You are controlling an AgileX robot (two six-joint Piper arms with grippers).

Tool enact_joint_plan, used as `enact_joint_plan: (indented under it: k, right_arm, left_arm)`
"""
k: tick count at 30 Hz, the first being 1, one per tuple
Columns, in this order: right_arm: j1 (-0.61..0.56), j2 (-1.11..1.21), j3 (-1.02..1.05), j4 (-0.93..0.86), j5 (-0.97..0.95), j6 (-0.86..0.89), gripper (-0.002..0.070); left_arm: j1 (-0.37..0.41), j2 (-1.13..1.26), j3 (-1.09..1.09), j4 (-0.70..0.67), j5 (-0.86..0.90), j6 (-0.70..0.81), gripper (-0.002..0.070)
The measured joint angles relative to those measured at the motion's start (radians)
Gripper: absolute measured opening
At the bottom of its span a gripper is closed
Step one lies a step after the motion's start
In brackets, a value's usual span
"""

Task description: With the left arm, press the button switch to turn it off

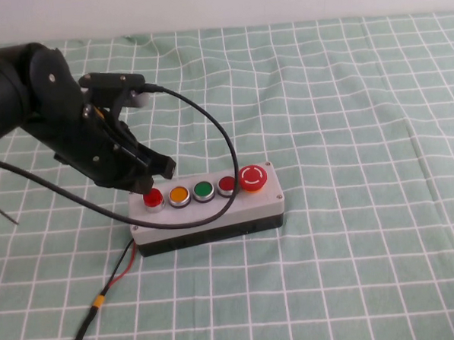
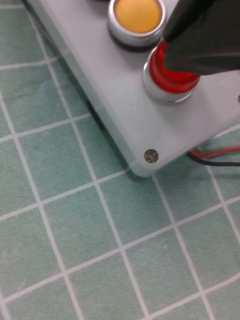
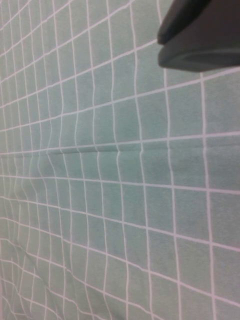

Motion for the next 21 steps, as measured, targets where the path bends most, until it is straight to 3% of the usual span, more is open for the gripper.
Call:
enact_joint_plan:
  k: [13,21]
  right_arm:
    - [0.000,0.000,0.000,0.000,0.000,0.000,-0.0017]
    - [0.000,0.000,0.000,0.000,0.000,0.000,-0.0017]
  left_arm:
    - [0.000,-0.080,0.004,-0.004,0.043,-0.002,-0.0002]
    - [0.000,-0.275,0.004,-0.006,0.135,-0.005,-0.0002]
